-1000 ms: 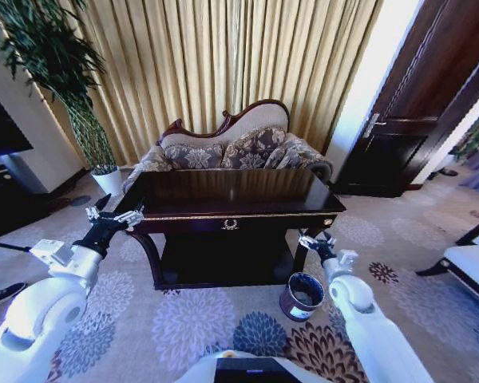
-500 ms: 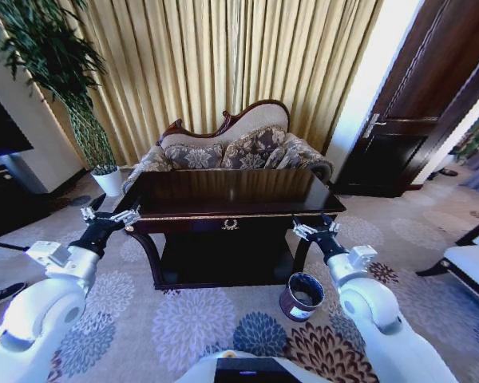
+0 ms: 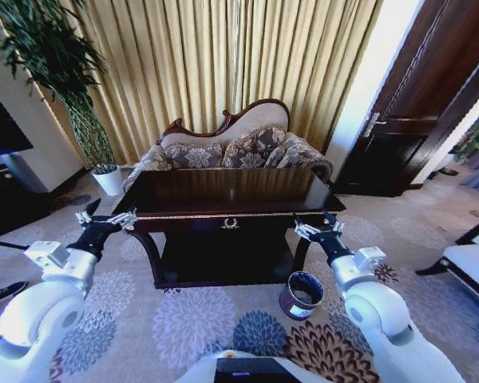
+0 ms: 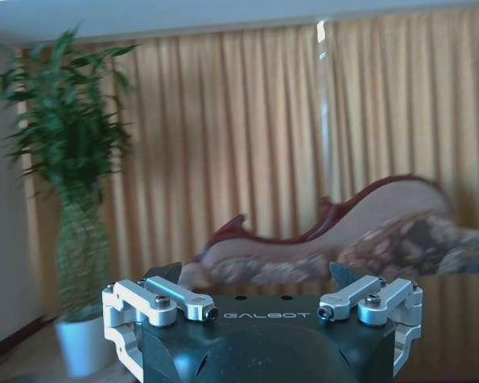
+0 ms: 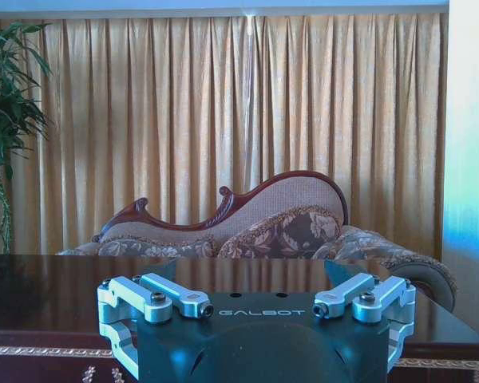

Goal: Move to the front of the table and place the trash on the table into the trash bin.

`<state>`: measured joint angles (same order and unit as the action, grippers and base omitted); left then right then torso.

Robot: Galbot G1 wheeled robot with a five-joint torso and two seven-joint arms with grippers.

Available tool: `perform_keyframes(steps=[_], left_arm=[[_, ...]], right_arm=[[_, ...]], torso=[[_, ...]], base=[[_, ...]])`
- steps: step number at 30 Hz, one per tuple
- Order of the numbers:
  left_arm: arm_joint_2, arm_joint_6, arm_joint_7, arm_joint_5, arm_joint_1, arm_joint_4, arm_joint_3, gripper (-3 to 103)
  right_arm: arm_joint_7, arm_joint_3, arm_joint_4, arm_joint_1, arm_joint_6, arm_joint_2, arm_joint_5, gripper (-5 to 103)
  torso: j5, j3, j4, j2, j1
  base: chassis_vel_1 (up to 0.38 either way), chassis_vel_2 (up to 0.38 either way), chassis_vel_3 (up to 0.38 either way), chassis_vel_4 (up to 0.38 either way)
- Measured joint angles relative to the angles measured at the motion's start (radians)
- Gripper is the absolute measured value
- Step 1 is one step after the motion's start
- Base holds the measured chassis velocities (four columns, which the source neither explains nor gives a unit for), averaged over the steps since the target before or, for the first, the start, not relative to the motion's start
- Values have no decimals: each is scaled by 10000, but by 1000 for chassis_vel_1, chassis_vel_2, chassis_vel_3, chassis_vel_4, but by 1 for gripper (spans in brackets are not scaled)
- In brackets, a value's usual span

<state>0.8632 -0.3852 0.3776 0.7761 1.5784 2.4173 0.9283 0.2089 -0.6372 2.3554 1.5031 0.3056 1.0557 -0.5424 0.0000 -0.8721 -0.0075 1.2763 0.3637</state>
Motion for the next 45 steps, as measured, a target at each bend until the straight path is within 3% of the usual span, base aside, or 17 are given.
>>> perform_keyframes(steps=[9, 41, 45], left_arm=[[205, -302, 305, 62, 319, 261, 359, 100], [113, -231, -316, 298, 264, 283, 231, 100], [115, 80, -320, 296, 314, 297, 130, 100]], right_arm=[[5, -34, -73, -59, -31, -79, -18, 100], [44, -133, -44, 148, -186, -25, 22, 100], [44, -131, -101, 157, -208, -23, 13, 100]], torso=[[0, 1, 2, 2, -3], [-1, 0, 1, 1, -1], [0, 0, 1, 1, 0]], base=[[125, -140, -126, 137], [165, -166, -162, 168], [184, -194, -184, 207]])
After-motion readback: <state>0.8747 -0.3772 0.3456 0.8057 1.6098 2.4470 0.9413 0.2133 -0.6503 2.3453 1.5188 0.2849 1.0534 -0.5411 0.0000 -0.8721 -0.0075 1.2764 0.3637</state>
